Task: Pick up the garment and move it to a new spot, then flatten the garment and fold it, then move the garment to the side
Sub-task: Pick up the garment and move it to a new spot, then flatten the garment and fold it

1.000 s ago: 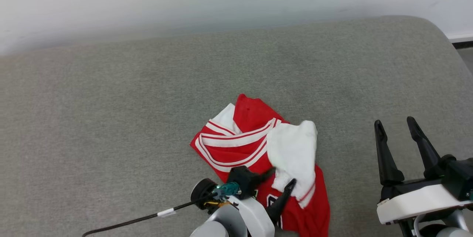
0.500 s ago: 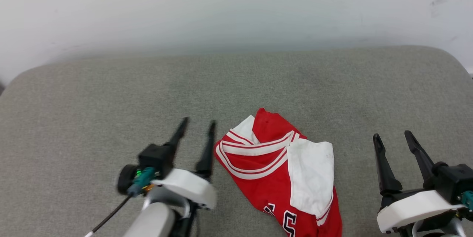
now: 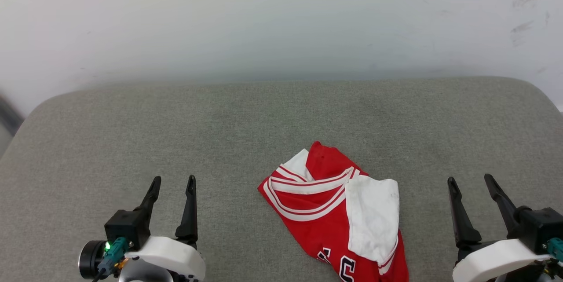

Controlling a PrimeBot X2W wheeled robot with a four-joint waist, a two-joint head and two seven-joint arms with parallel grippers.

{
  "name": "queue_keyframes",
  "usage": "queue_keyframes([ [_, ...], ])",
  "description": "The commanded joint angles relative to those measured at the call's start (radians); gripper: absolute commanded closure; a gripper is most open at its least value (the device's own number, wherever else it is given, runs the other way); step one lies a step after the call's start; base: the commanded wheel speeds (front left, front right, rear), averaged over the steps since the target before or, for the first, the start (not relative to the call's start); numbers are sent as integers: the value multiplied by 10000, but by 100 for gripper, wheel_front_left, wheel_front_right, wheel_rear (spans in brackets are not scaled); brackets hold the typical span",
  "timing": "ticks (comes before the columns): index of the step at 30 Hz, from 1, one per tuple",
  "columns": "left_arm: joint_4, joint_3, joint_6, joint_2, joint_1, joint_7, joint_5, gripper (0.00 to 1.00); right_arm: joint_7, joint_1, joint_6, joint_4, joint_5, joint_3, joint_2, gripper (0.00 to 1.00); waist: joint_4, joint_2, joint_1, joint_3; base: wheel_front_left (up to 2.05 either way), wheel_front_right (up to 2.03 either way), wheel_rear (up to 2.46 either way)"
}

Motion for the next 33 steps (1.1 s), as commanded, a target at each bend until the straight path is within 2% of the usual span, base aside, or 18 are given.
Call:
queue_keyframes([
  [1,-192,-57,79,25,199,74,31,0,11,153,-3,-5,0,-54,18,0,-29,-1,1,-62,0,0,0],
  [13,-591,-105,171,137,231,294,-52,0,39,153,-3,-4,87,-72,18,0,-103,-1,1,-10,0,0,0],
  [17,-625,-93,174,119,173,286,-108,0,552,167,-3,294,531,-314,17,0,-69,-1,1,15,0,0,0],
  [22,-650,-187,149,57,25,267,-103,0,2442,-198,-3,917,846,-288,20,0,160,-1,1,114,0,0,0],
  [29,-548,-430,6,-129,-269,185,-45,0,5420,-1079,-3,1267,1159,1294,2,0,757,-1,1,443,0,0,0],
  [33,-453,-495,-43,-229,-462,122,-33,0,6493,-1727,-3,1499,1419,2203,-322,0,1043,-1,1,716,0,0,0],
])
